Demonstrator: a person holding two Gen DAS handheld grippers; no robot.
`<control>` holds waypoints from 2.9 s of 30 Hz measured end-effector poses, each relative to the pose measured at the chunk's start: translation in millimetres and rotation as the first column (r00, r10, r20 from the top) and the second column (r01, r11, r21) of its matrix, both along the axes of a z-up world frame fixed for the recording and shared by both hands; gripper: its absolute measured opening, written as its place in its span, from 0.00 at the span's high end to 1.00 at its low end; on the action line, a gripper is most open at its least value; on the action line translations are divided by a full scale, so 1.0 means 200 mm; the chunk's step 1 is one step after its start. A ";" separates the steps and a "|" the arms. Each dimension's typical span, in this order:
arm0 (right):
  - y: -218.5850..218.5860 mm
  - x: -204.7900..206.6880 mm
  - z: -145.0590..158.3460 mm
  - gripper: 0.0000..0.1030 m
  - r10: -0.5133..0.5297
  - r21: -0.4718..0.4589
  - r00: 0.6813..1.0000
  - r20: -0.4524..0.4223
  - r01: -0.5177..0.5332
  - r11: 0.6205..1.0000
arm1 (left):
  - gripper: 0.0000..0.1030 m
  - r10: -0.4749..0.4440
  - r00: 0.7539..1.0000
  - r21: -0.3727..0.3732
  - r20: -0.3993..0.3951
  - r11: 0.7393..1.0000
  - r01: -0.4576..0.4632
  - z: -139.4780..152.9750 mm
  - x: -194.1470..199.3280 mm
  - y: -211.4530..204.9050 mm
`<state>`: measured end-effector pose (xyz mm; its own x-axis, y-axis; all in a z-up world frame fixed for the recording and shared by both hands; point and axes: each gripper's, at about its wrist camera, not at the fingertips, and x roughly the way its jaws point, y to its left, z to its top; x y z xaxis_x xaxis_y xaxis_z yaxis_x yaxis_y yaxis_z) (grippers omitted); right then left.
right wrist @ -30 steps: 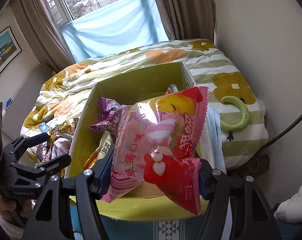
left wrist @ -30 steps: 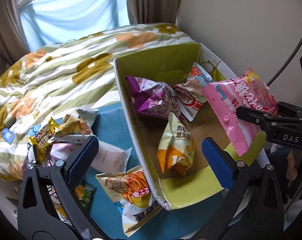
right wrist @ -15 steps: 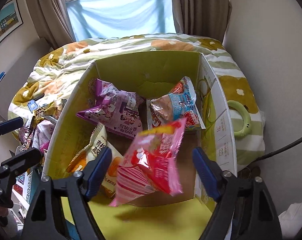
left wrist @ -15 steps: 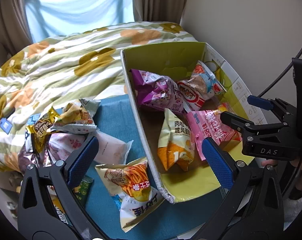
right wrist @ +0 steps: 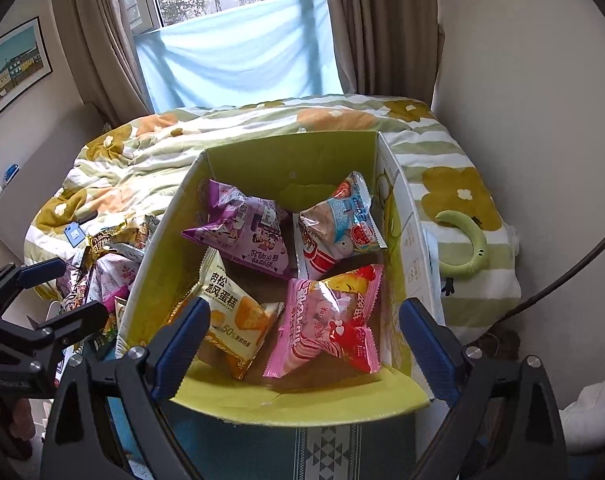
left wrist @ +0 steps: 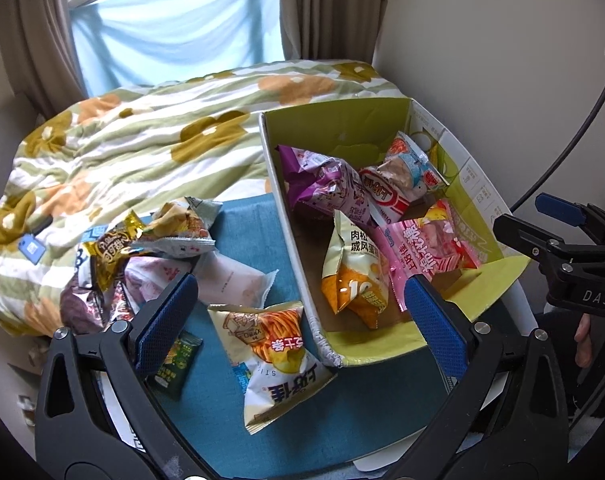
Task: Organize snacks
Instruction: 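Withdraw both grippers from the box toward the remaining snacks, then grasp the TARTE chip bag with the left gripper while the right grasps the white stick-snack bag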
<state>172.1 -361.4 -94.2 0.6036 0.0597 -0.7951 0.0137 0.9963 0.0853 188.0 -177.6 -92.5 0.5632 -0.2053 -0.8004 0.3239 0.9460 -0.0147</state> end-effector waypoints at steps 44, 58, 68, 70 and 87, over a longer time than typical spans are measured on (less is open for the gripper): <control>0.77 -0.45 0.10 0.08 0.023 0.050 0.991 0.135 -0.030 0.998 | 0.01 0.100 0.986 0.052 0.130 0.993 -0.108 0.04 -0.50 1.05; 1.01 -0.25 -0.23 0.08 -0.161 0.023 0.987 0.006 0.161 0.987 | 0.05 -0.189 0.981 0.184 0.038 0.966 0.179 -0.42 -0.17 1.05; 1.10 -0.16 -0.43 0.08 -0.238 -0.053 0.969 -0.066 0.235 0.971 | 0.23 -0.278 0.959 0.227 -0.044 0.933 0.281 -0.71 0.01 0.98; 1.11 -0.14 -0.46 0.08 -0.247 -0.062 0.966 -0.078 0.242 0.968 | 0.25 -0.283 0.958 0.229 -0.054 0.930 0.288 -0.74 0.02 0.97; 1.12 -0.04 -0.64 0.08 -0.280 -0.103 0.952 -0.119 0.269 0.958 | 0.52 -0.300 0.952 0.253 -0.055 0.918 0.304 -0.75 0.02 1.00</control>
